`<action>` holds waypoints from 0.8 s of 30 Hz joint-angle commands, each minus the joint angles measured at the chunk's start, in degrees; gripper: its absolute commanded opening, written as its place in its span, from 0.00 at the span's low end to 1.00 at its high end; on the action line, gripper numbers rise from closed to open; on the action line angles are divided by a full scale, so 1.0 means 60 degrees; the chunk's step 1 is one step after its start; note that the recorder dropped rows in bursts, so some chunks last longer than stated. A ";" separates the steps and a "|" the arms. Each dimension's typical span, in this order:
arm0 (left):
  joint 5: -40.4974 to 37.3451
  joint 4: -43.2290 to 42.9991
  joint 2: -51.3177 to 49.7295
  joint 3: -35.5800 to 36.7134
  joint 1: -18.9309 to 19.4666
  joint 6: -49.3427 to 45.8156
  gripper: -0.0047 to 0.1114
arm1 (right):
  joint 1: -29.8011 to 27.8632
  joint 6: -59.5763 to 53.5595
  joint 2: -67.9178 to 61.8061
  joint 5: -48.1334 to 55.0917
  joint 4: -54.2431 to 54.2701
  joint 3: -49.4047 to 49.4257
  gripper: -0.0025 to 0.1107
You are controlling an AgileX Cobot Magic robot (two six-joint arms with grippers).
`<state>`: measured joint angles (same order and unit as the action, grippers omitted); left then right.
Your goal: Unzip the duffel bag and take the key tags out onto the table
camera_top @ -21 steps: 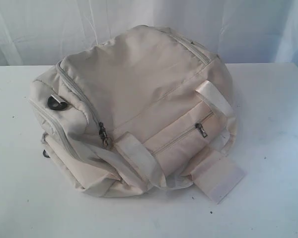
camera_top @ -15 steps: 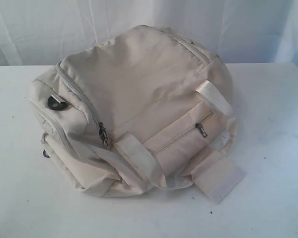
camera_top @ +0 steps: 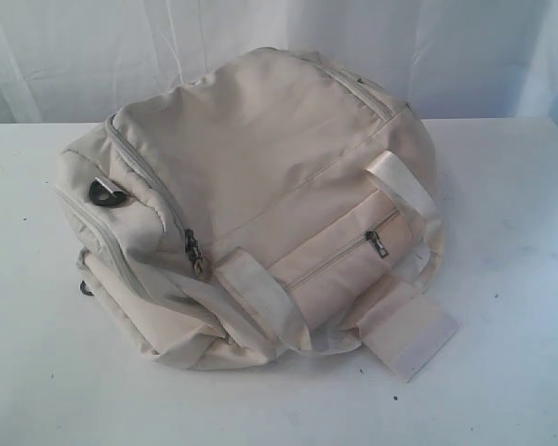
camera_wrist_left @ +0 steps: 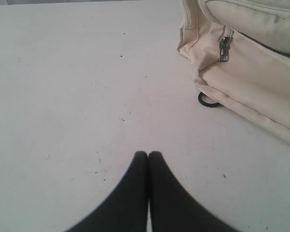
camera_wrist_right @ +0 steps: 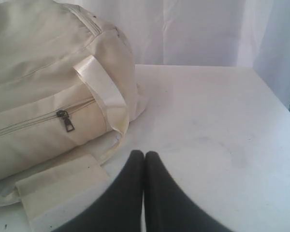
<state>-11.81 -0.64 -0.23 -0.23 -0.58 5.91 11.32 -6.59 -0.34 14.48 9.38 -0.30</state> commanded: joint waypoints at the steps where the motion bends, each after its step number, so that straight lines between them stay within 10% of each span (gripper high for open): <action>1: 0.0033 0.0020 0.0039 0.0038 -0.0028 0.0027 0.04 | 0.0011 -0.0040 0.0056 -0.0538 0.0005 0.0050 0.02; 20: 0.1406 0.0022 0.0039 0.0038 -0.0028 -0.1072 0.04 | 0.0011 -0.0073 0.0056 -0.3141 0.0011 0.0050 0.02; 24: 0.1548 0.0022 0.0039 0.0038 -0.0028 -0.1135 0.04 | 0.0011 0.2535 0.0056 -0.3828 0.0905 0.0050 0.02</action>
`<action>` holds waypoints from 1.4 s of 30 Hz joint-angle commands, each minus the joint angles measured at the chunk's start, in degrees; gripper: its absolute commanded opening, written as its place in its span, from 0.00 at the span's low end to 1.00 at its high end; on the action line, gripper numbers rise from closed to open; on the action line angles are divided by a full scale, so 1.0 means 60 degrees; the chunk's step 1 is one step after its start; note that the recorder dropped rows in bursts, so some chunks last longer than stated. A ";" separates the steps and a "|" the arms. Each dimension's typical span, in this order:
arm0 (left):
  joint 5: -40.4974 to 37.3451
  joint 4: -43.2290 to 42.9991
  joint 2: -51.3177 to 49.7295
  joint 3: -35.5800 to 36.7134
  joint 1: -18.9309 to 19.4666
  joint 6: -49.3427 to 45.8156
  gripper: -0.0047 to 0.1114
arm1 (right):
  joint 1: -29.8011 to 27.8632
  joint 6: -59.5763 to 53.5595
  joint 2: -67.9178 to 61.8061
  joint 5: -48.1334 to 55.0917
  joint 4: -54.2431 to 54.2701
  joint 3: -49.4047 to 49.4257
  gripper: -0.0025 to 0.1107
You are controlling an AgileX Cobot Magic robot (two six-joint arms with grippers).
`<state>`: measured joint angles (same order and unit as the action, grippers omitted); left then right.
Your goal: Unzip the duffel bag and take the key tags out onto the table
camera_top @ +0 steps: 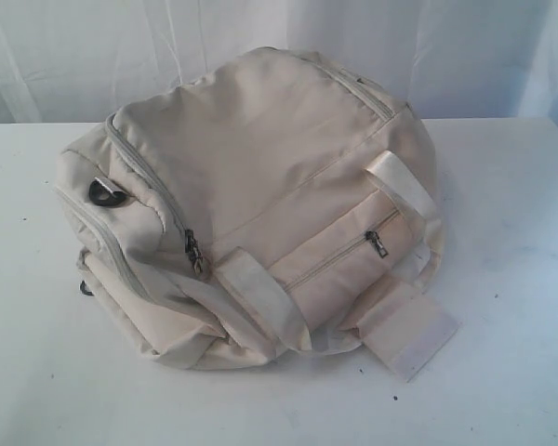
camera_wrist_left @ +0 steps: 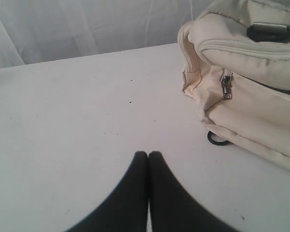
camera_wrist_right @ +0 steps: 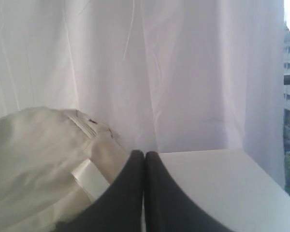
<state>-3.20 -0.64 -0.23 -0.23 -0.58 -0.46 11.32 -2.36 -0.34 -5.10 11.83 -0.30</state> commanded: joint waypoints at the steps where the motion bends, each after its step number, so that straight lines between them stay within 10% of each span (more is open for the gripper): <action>1: 0.0112 0.0022 0.0039 0.0038 -0.0028 -0.0074 0.04 | 0.0011 0.2927 0.0056 -0.0542 0.0497 0.0050 0.02; 11: 0.1141 0.0107 0.0039 0.0038 -0.0028 0.1228 0.04 | 0.0011 0.5614 0.0056 0.1860 0.0508 -0.0209 0.02; 24: 0.6423 0.0173 0.0039 0.0038 -0.0028 0.6118 0.04 | 0.0011 0.1464 -0.0763 0.1117 0.0489 -0.2304 0.02; 36: -0.1845 -0.1887 -0.3956 -0.5815 -0.0159 0.4394 0.04 | 0.0011 -0.3229 -0.5682 0.6481 0.3281 -0.5181 0.02; 42: -0.8496 0.4428 -0.7716 -0.9479 -0.0976 -0.4301 0.04 | 0.0050 -0.8189 -0.8147 0.8051 0.7494 -0.6387 0.02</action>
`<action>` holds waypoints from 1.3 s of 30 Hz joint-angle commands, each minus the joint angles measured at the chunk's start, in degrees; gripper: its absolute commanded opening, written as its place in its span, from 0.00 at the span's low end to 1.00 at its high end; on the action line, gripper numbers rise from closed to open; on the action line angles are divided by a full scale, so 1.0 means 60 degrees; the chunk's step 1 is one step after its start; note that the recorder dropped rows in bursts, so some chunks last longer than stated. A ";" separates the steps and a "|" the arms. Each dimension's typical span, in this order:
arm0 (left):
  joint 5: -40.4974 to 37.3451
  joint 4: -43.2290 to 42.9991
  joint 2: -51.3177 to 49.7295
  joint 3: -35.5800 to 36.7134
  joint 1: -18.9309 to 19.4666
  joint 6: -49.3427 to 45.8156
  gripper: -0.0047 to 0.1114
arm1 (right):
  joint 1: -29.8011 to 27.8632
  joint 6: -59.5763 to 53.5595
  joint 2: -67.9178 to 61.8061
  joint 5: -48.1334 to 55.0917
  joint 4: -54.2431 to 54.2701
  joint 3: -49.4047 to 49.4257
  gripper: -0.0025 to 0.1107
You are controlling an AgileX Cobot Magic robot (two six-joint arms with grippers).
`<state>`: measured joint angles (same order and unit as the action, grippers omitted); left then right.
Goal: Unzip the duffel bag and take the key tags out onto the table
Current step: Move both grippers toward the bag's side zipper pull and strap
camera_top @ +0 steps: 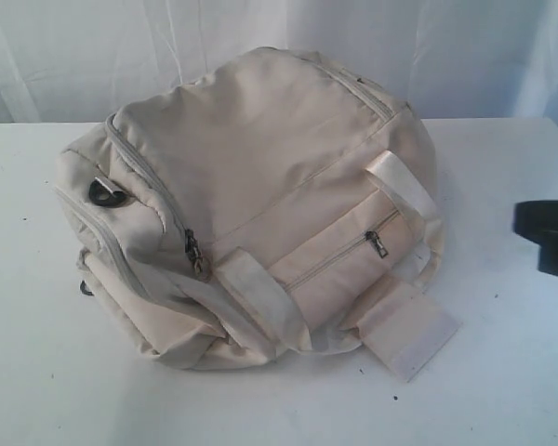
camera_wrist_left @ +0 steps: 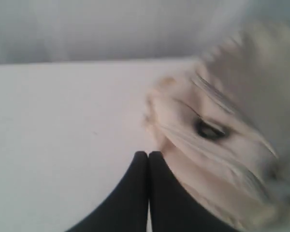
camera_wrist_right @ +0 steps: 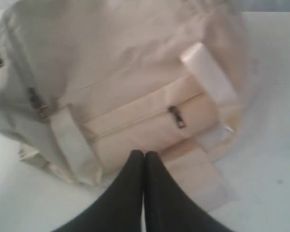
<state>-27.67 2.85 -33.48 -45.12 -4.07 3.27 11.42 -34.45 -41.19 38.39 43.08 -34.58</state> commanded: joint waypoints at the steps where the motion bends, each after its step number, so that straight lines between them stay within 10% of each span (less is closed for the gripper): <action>1: -0.5649 0.4671 -0.2878 -0.2480 -0.0391 -0.5818 0.04 | 0.0057 -0.3318 -0.1743 0.0935 0.2747 -0.0864 0.02; 17: -0.7048 0.6445 -0.5350 -0.2193 -0.0391 -0.7852 0.04 | 0.5116 -0.1214 -0.6199 -0.2293 -0.1183 -0.3317 0.05; 27: -0.6151 0.6541 -0.5350 -0.1444 -0.0391 -0.7834 0.04 | 0.5750 -0.1514 -0.9072 -0.3988 -0.1203 -0.3910 0.76; 34: -0.6389 0.7031 -0.5350 -0.1444 -0.0391 -0.7876 0.04 | 0.5790 -0.1514 -1.0397 -0.3874 -0.1254 -0.4154 0.72; 39: -0.6389 0.7031 -0.5350 -0.1444 -0.0391 -0.8061 0.04 | 0.5790 -0.1386 -1.0542 -0.3074 -0.1254 -0.4154 0.31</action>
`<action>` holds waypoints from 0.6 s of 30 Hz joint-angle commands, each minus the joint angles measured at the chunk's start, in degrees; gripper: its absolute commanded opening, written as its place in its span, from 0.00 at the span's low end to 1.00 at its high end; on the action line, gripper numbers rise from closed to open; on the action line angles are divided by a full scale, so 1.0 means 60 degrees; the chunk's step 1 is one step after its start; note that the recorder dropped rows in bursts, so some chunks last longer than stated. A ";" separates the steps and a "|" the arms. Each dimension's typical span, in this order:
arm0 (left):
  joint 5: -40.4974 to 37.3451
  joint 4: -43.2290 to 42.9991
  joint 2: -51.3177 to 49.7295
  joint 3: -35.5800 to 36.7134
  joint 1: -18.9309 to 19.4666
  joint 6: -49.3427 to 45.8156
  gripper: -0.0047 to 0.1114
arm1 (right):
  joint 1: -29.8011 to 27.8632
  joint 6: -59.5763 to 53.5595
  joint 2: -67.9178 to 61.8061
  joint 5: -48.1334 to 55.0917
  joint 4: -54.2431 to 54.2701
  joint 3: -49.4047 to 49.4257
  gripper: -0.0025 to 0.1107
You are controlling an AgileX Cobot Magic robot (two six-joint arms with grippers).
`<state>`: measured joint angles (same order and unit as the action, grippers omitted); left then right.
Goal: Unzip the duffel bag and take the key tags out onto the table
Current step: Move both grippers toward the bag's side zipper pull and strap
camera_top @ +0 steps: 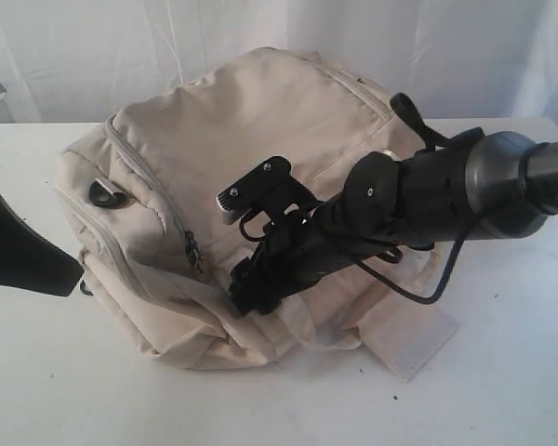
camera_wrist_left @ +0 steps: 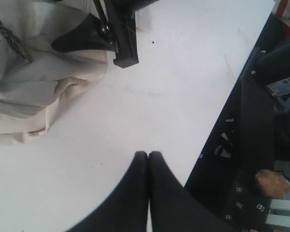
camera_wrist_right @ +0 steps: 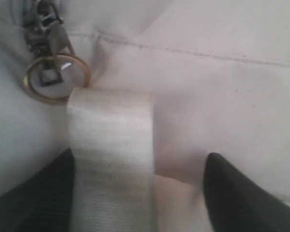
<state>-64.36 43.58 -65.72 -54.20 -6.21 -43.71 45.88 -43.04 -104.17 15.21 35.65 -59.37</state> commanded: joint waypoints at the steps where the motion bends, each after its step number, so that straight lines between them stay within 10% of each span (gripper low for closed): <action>1: -0.0258 0.0262 0.0023 0.0070 -0.0034 -0.0230 0.04 | 0.0048 0.0045 0.0032 0.1002 -0.0016 -0.0021 0.21; 3: -0.0179 0.0287 0.0023 0.0070 -0.0034 -0.0252 0.04 | 0.0048 0.0139 0.0311 0.1512 -0.0016 -0.0028 0.03; 18: 0.0983 0.2061 0.0007 0.0317 -0.0034 -0.3988 0.04 | 0.0048 0.2130 0.3860 0.4189 -0.2033 0.0076 0.02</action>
<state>-60.54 50.86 -65.84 -53.81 -6.21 -59.34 46.10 -31.62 -83.75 36.51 25.30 -59.53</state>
